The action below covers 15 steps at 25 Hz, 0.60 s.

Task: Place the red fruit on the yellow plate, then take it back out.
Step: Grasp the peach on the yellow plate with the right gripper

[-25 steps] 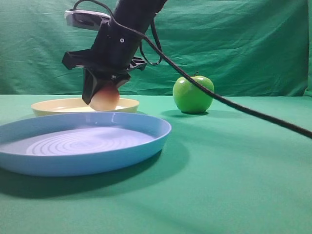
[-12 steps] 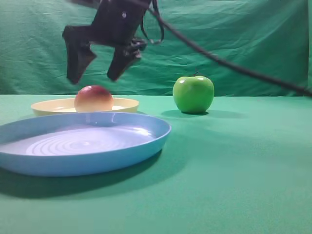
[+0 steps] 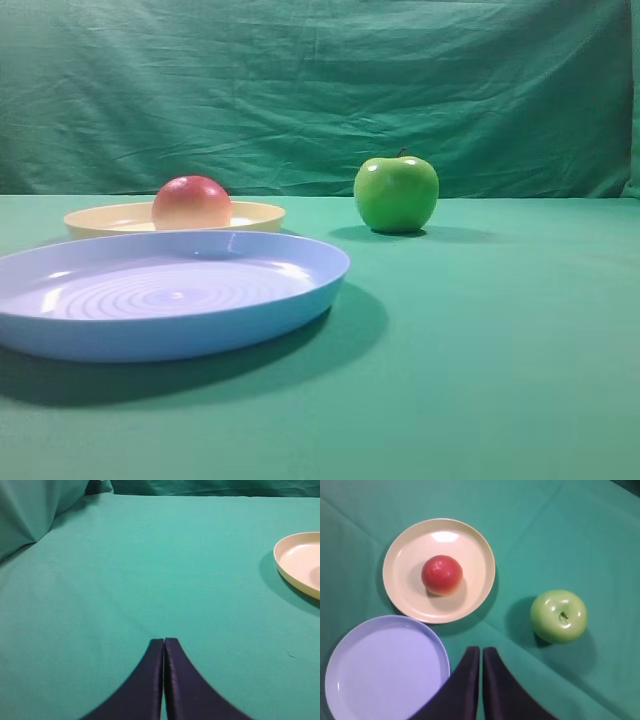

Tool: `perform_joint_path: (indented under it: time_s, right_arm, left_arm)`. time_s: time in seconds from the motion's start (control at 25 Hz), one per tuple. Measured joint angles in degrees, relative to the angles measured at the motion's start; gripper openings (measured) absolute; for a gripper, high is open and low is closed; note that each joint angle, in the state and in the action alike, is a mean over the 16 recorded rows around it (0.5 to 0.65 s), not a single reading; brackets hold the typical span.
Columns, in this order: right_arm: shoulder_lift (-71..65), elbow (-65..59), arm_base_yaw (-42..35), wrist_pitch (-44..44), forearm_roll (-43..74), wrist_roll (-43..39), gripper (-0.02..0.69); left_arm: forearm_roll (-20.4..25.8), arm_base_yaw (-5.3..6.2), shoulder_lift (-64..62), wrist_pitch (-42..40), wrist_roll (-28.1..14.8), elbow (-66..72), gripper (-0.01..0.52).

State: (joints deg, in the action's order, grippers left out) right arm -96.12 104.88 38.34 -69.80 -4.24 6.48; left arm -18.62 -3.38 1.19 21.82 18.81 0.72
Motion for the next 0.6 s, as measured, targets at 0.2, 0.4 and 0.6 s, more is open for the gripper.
perform_joint_path:
  time_s: [0.2, 0.4, 0.6]
  right_arm:
    - [8.18, -10.12, -0.07, 1.59, 0.30, -3.57, 0.000]
    - [17.22, -21.20, -0.04, 3.79, 1.12, -7.31, 0.000]
    - [26.17, -30.01, -0.01, 5.05, 4.14, -11.55, 0.000]
  left_arm:
    - [0.00, 0.00, 0.00, 0.00, 0.00, 0.00, 0.000]
    - [0.00, 0.00, 0.00, 0.00, 0.00, 0.00, 0.000]
    - [0.00, 0.00, 0.00, 0.00, 0.00, 0.00, 0.000]
